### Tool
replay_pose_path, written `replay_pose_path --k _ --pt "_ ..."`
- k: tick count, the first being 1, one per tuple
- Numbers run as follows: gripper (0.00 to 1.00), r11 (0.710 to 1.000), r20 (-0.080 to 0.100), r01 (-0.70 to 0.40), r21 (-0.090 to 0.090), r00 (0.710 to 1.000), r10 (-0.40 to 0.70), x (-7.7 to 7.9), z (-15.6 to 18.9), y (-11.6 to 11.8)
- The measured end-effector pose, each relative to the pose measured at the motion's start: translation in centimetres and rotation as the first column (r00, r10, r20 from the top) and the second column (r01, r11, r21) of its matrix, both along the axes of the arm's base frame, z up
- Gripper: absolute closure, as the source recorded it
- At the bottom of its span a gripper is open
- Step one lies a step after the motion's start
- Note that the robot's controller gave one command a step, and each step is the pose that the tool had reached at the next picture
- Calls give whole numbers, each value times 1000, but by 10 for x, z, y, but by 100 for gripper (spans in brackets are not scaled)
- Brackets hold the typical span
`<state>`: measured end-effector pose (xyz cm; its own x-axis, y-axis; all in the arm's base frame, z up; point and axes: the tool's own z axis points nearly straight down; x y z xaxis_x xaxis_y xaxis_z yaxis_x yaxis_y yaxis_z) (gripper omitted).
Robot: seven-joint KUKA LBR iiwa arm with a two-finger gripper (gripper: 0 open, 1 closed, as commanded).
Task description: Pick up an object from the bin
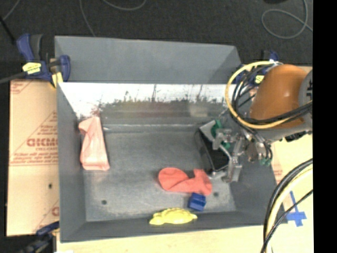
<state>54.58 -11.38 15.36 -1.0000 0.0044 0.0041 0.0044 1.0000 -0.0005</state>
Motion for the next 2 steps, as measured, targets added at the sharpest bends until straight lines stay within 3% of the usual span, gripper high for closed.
replay_pose_path --k 1,2 --pt "0 1000 8 -3 -1 1000 3 2 5 0" --pt "0 999 9 -37 -2 999 37 -15 -56 64"
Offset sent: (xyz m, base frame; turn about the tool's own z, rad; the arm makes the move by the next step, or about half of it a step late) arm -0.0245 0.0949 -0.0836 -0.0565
